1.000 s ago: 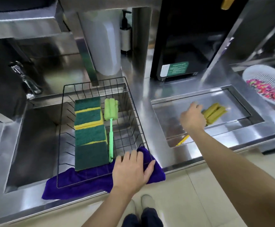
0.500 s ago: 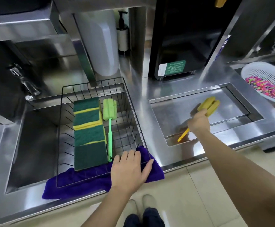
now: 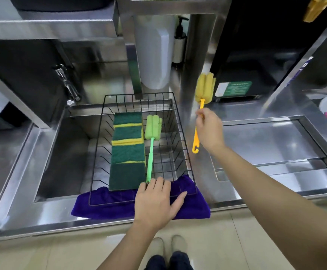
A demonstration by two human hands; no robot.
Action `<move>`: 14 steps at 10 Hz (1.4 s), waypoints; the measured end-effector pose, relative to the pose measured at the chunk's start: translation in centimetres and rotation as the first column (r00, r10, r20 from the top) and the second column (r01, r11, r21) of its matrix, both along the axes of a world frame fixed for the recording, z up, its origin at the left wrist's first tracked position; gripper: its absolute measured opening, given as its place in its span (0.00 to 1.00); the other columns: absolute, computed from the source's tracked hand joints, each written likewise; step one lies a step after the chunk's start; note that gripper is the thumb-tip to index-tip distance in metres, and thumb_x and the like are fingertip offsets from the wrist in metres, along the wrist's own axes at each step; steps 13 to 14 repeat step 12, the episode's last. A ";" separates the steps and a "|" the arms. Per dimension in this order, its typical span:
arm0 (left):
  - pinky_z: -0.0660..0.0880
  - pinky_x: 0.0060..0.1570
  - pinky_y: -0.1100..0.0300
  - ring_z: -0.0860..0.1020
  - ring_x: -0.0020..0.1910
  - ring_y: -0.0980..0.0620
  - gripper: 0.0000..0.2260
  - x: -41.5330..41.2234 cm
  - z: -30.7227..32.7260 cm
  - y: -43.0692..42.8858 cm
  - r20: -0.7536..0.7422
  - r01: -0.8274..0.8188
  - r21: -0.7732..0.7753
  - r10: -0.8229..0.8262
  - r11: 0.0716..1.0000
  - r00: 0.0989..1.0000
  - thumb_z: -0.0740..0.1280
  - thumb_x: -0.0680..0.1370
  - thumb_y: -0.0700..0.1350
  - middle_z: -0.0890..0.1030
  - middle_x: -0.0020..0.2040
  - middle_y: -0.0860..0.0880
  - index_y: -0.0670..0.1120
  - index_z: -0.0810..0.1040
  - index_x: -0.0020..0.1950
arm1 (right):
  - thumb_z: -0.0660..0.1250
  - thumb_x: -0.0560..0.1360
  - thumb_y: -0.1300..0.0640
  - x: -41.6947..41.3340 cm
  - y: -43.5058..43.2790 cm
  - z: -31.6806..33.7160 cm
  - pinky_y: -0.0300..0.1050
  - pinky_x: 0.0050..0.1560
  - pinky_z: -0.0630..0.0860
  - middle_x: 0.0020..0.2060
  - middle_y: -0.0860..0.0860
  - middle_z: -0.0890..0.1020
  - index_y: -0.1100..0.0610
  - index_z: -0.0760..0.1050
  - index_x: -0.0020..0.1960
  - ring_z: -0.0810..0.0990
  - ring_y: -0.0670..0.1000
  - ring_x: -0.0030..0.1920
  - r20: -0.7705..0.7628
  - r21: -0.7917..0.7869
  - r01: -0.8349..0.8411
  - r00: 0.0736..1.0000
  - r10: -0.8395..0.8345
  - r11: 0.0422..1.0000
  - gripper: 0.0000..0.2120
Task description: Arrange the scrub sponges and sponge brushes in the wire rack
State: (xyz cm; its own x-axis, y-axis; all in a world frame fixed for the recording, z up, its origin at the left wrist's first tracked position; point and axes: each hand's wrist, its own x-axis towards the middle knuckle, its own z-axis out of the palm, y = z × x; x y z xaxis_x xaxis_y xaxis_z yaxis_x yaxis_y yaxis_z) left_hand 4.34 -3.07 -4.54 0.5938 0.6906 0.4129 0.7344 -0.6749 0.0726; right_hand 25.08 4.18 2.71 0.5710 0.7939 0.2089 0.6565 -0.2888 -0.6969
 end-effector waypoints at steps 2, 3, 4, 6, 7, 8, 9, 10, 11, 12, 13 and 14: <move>0.71 0.32 0.55 0.73 0.30 0.46 0.23 -0.7 -0.2 0.1 0.014 -0.028 0.007 0.028 1.000 1.000 0.59 0.76 0.61 0.75 0.30 0.47 0.44 0.75 0.33 | 0.55 0.77 0.63 -5.8 1.6 -1.9 0.46 0.54 0.70 0.56 0.61 0.78 0.65 0.73 0.59 0.76 0.58 0.56 -0.001 -0.125 -0.185 0.983 0.186 0.975 0.14; 0.70 0.32 0.55 0.73 0.30 0.46 0.23 -0.6 -0.4 0.0 0.002 -0.036 0.018 0.036 0.999 0.999 0.58 0.76 0.61 0.75 0.30 0.47 0.44 0.75 0.33 | 0.55 0.77 0.66 -7.4 2.0 -3.3 0.49 0.54 0.71 0.58 0.63 0.75 0.66 0.70 0.60 0.75 0.61 0.56 0.022 -0.272 -0.234 0.968 0.249 0.933 0.14; 0.70 0.33 0.55 0.73 0.30 0.47 0.24 -0.7 -0.6 0.0 -0.003 -0.033 0.021 0.033 0.999 0.999 0.57 0.77 0.61 0.75 0.30 0.48 0.44 0.76 0.34 | 0.55 0.75 0.68 -8.2 1.8 -4.4 0.54 0.54 0.72 0.58 0.65 0.72 0.67 0.69 0.59 0.75 0.66 0.55 0.007 -0.437 -0.295 0.944 0.331 0.850 0.13; 0.71 0.33 0.55 0.73 0.31 0.47 0.23 -0.7 -0.6 0.0 0.008 -0.021 0.010 0.021 1.000 1.000 0.56 0.77 0.61 0.76 0.31 0.48 0.45 0.77 0.35 | 0.59 0.74 0.64 -8.2 1.4 -5.4 0.53 0.52 0.75 0.55 0.62 0.77 0.63 0.71 0.58 0.76 0.63 0.55 -0.014 -0.591 -0.374 0.890 0.455 0.714 0.13; 0.71 0.32 0.56 0.73 0.30 0.47 0.23 -0.7 -0.6 0.0 0.014 -0.021 0.022 0.021 1.000 1.000 0.57 0.77 0.61 0.76 0.30 0.48 0.45 0.77 0.35 | 0.59 0.75 0.61 -8.2 1.5 -5.2 0.51 0.48 0.75 0.54 0.62 0.79 0.61 0.73 0.56 0.77 0.62 0.53 -0.008 -0.638 -0.360 0.887 0.462 0.680 0.12; 0.70 0.32 0.56 0.73 0.30 0.48 0.23 -0.7 -0.6 0.1 0.007 -0.017 0.020 0.016 1.000 1.000 0.57 0.77 0.61 0.76 0.30 0.48 0.45 0.77 0.34 | 0.57 0.76 0.60 -8.3 1.5 -5.3 0.52 0.48 0.75 0.54 0.62 0.78 0.61 0.72 0.57 0.77 0.62 0.53 0.011 -0.668 -0.368 0.864 0.503 0.647 0.12; 0.71 0.32 0.56 0.73 0.31 0.48 0.23 -0.8 -0.4 0.1 -0.017 -0.007 -0.005 0.007 1.000 1.000 0.57 0.77 0.61 0.76 0.30 0.49 0.45 0.77 0.35 | 0.57 0.76 0.59 -8.4 1.5 -5.1 0.51 0.45 0.74 0.55 0.61 0.78 0.60 0.69 0.62 0.77 0.62 0.53 0.020 -0.697 -0.362 0.853 0.521 0.619 0.15; 0.71 0.32 0.56 0.74 0.31 0.48 0.23 -0.8 0.2 0.1 -0.035 -0.007 -0.059 0.005 0.998 0.999 0.57 0.77 0.61 0.76 0.31 0.49 0.45 0.77 0.35 | 0.58 0.76 0.57 -8.1 1.7 -4.3 0.49 0.41 0.72 0.53 0.60 0.79 0.57 0.65 0.65 0.78 0.61 0.51 0.040 -0.662 -0.352 0.865 0.500 0.662 0.18; 0.71 0.33 0.58 0.74 0.31 0.49 0.22 -0.8 1.1 0.2 0.005 -0.035 -0.144 0.036 0.989 0.999 0.58 0.76 0.61 0.77 0.31 0.50 0.46 0.77 0.35 | 0.58 0.76 0.54 -7.2 2.2 -1.6 0.49 0.42 0.74 0.49 0.58 0.80 0.57 0.69 0.61 0.79 0.60 0.48 0.039 -0.584 -0.344 0.893 0.449 0.735 0.15; 0.73 0.34 0.57 0.76 0.32 0.49 0.21 -1.2 2.5 0.9 0.139 -0.067 -0.195 0.095 0.979 0.986 0.57 0.76 0.60 0.78 0.32 0.50 0.46 0.78 0.38 | 0.61 0.75 0.52 -5.4 2.6 1.8 0.48 0.46 0.73 0.48 0.56 0.81 0.55 0.73 0.58 0.78 0.59 0.49 -0.010 -0.428 -0.325 0.935 0.356 0.843 0.14; 0.73 0.34 0.57 0.76 0.32 0.49 0.21 -1.2 2.5 0.9 0.139 -0.067 -0.195 0.095 0.979 0.986 0.57 0.76 0.60 0.78 0.32 0.50 0.46 0.78 0.38 | 0.61 0.75 0.52 -5.4 2.6 1.8 0.48 0.46 0.73 0.48 0.56 0.81 0.55 0.73 0.58 0.78 0.59 0.49 -0.010 -0.428 -0.325 0.935 0.356 0.843 0.14; 0.73 0.34 0.57 0.76 0.32 0.49 0.21 -1.2 2.5 0.9 0.139 -0.067 -0.195 0.095 0.979 0.986 0.57 0.76 0.60 0.78 0.32 0.50 0.46 0.78 0.38 | 0.61 0.75 0.52 -5.4 2.6 1.8 0.48 0.46 0.73 0.48 0.56 0.81 0.55 0.73 0.58 0.78 0.59 0.49 -0.010 -0.428 -0.325 0.935 0.356 0.843 0.14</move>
